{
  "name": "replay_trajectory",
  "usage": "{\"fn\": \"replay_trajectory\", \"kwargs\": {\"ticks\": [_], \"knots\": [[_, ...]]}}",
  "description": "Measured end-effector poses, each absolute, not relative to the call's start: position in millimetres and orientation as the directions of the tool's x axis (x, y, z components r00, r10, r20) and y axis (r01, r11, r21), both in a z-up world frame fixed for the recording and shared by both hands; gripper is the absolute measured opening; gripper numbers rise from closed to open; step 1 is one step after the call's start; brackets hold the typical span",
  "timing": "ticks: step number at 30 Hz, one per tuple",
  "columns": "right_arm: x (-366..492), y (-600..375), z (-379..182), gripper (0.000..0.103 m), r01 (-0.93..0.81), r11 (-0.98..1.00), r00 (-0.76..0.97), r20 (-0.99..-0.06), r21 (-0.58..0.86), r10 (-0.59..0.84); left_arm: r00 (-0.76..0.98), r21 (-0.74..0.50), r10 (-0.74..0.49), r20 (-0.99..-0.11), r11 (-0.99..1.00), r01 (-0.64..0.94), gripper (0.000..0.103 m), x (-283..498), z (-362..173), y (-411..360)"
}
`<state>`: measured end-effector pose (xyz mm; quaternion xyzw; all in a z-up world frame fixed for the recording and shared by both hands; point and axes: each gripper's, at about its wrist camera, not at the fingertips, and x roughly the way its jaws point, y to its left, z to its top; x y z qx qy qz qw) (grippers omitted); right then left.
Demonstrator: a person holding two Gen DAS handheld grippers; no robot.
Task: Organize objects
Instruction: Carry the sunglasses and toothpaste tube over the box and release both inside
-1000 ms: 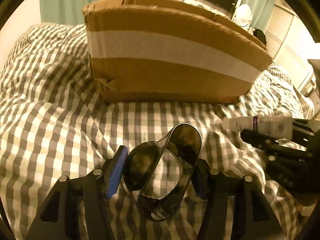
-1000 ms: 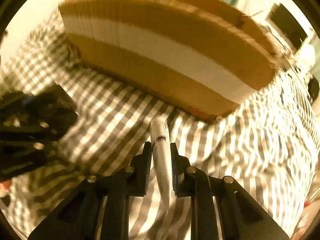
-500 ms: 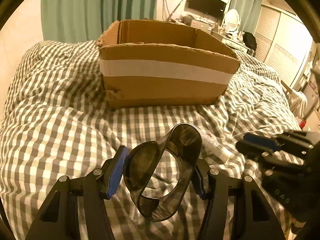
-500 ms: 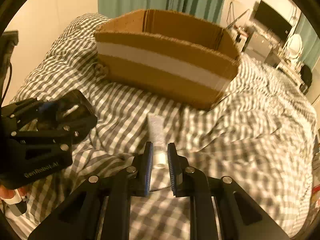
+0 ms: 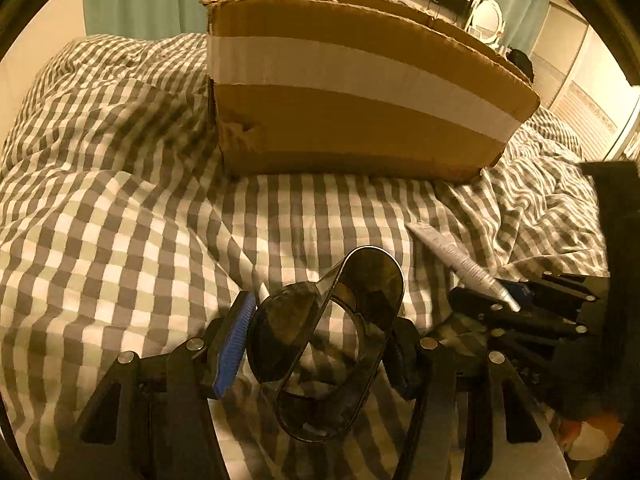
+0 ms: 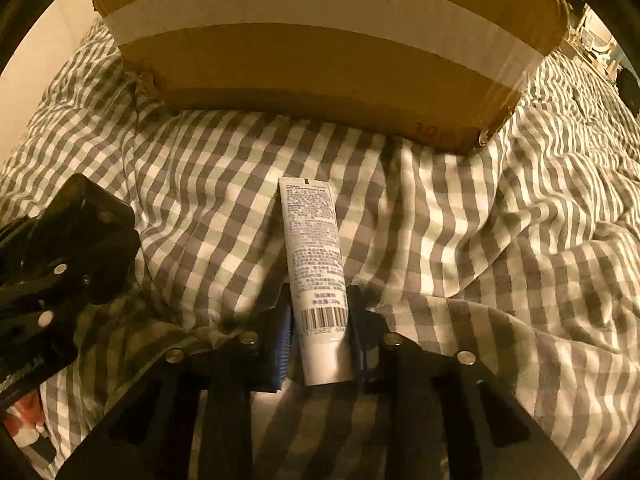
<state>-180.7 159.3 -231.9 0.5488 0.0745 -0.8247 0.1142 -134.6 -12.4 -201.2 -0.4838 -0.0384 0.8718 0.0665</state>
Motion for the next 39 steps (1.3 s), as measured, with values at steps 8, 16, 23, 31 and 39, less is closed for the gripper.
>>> {"fn": "replay_trajectory", "kwargs": {"ticks": [8,16,23,31,39], "knots": [[-131.4,156.7,-181.6,0.022,0.260,-0.963,-0.543,-0.835,-0.069,-0.087,-0.572,-0.109,0.147,-0.807,-0.989,-0.100,0.060,-105.4,-177.6,-4.7],[-89.0,157.5,-125.1,0.022,0.269,-0.957,-0.637,-0.766,-0.112,-0.089,-0.647,-0.122,0.181,-0.741,-0.983,-0.135,0.060,-70.3,-126.6,1.6],[-72.7,162.7,-66.6,0.022,0.274,-0.954,-0.712,-0.693,-0.119,-0.118,-0.709,-0.140,0.199,-0.677,-0.980,-0.141,0.060,-69.0,-66.3,-2.7],[-69.2,153.8,-4.1,0.022,0.312,-0.945,-0.767,-0.613,-0.098,-0.190,-0.774,-0.121,0.206,-0.599,-0.979,-0.167,0.060,-83.7,-7.3,2.2],[-120.1,149.2,47.1,0.022,0.311,-0.946,-0.795,-0.570,-0.088,-0.208,-0.793,-0.127,0.206,-0.574,-0.978,-0.163,0.060,-137.8,34.1,-7.3]]}}
